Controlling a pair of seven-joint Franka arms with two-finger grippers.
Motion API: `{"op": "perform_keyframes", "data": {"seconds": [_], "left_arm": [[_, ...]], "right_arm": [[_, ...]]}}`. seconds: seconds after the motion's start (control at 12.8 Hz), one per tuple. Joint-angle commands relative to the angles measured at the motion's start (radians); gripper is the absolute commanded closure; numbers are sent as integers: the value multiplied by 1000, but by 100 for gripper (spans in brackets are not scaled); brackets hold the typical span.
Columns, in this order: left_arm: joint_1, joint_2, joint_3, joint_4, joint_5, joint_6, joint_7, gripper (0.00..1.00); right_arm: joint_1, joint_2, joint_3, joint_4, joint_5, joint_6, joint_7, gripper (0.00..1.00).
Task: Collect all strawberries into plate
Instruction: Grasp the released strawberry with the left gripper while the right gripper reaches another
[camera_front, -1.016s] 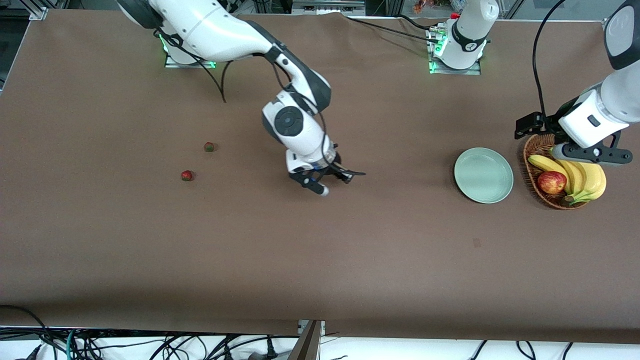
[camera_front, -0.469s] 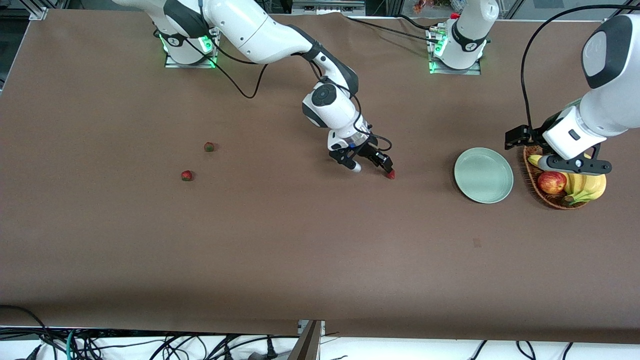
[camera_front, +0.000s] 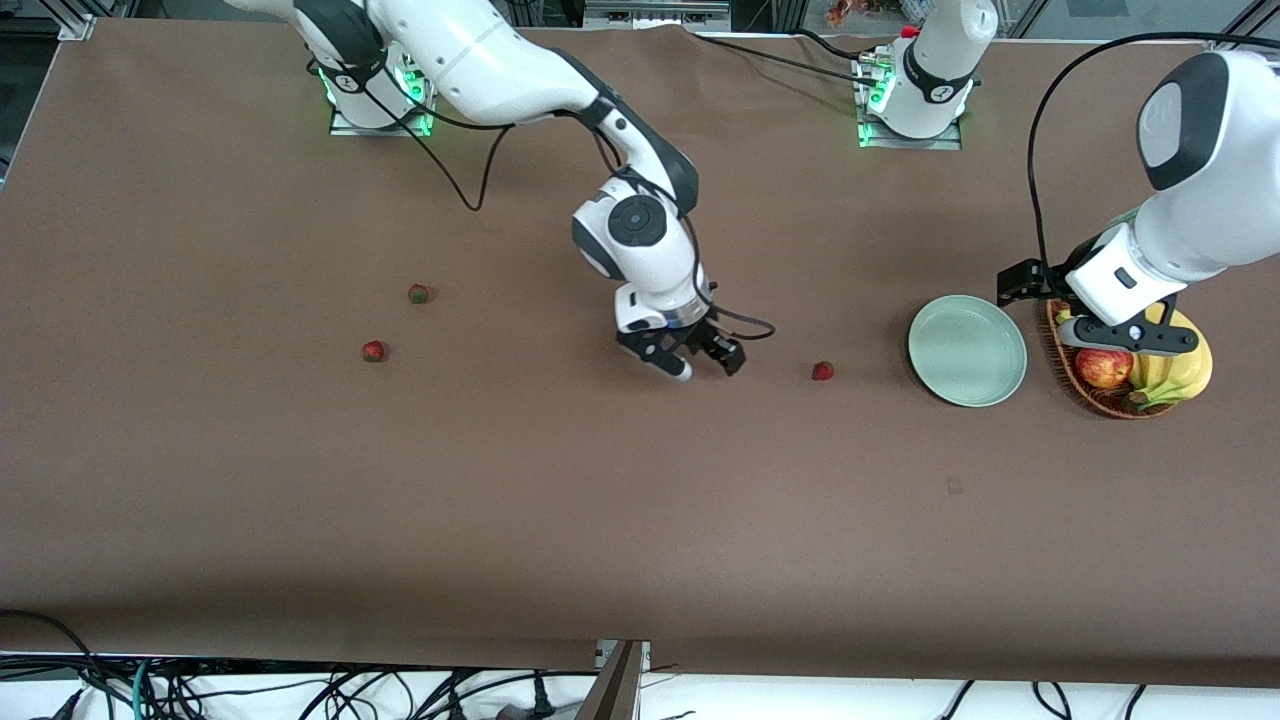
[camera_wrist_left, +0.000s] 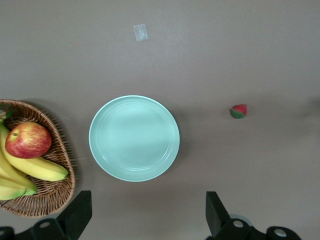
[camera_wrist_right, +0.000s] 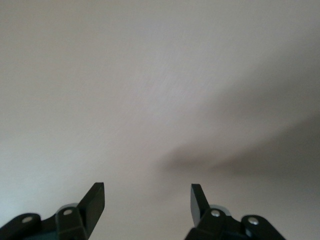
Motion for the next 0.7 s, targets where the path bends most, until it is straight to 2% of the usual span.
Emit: {"op": "perform_keyframes", "data": {"seconds": [0.0,0.16,0.39,0.62], "left_arm": [[-10,-47,-33,-116,-15,92,-29,0],[-8,-47,-98,-184,-15,190,-120,0],[-8,-19,-203,-279,-14,372,-297,0],[-10,121,-304,-296,37,556,-505,0]], "right_arm": [[-58,-140,-35,-61,-3,-303,-250,21],[-58,-256,-122,-186,-3,-441,-420,21],[-58,-499,-228,-583,-1,-356,-609,21],[-58,-628,-305,-870,-6,-215,-738,21]]}}
